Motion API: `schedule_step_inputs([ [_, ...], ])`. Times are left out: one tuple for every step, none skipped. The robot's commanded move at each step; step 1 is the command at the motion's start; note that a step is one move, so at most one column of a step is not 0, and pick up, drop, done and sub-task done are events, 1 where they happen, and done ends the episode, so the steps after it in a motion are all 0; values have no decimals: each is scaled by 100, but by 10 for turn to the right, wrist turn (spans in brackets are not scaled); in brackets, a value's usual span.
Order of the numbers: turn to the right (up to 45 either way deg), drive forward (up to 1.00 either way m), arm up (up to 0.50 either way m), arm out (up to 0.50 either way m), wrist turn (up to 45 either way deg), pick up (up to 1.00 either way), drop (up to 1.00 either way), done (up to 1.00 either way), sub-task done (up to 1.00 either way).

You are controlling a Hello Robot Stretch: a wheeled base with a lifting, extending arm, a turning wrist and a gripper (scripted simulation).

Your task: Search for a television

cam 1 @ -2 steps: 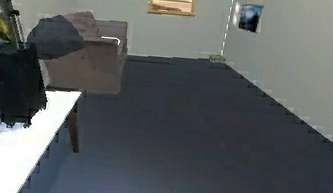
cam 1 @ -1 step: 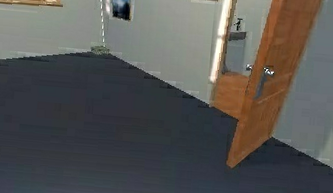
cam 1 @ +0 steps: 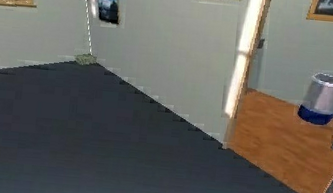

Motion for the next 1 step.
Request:
schedule_step_inputs([
  [30,0,0,0,0,0,0,0,0],
])
